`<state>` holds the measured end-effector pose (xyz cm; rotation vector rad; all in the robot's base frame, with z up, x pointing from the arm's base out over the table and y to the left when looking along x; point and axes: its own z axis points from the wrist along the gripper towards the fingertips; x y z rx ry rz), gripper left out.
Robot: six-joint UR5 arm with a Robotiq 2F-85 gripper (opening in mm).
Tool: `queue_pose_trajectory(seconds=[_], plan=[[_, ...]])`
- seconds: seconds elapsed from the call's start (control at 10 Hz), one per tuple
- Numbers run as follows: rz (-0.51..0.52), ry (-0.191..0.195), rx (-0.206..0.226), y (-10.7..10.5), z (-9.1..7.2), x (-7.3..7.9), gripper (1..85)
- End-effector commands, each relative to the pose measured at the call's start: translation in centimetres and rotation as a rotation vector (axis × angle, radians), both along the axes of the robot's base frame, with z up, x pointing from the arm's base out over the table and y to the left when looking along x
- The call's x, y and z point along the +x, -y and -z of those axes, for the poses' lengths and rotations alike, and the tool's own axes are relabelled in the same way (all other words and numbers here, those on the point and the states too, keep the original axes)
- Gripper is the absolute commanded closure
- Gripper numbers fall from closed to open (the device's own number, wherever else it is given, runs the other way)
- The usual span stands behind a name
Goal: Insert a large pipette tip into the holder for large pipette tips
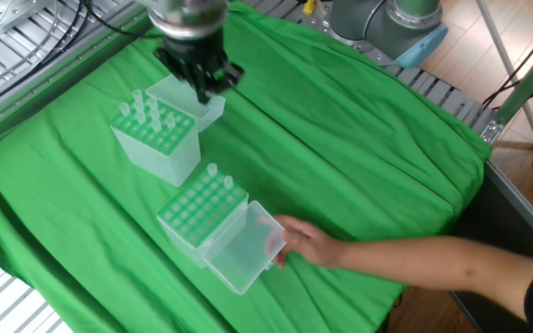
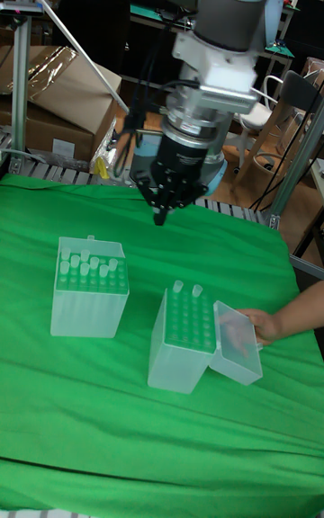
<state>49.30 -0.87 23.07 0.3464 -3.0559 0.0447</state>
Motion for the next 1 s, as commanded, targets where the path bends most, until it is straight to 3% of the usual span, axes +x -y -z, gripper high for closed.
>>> queue_pose_trajectory(seconds=[0.0,0.1,0.3,0.4,0.6,0.7,0.9], plan=[[-0.026,-0.035,0.002,3.6,0.0,-2.2,84.7],[-0.038,-0.035,0.029,3.1,0.3,-2.3,84.7],[-0.071,-0.027,-0.022,4.6,1.1,-1.7,83.7],[-0.093,-0.022,-0.006,4.2,1.7,-1.2,78.7],[-0.12,0.012,0.036,1.8,2.0,0.1,73.0],[-0.1,0.004,0.05,-0.6,1.8,-0.3,72.7],[-0.048,0.016,0.066,-1.0,1.8,0.0,70.3]])
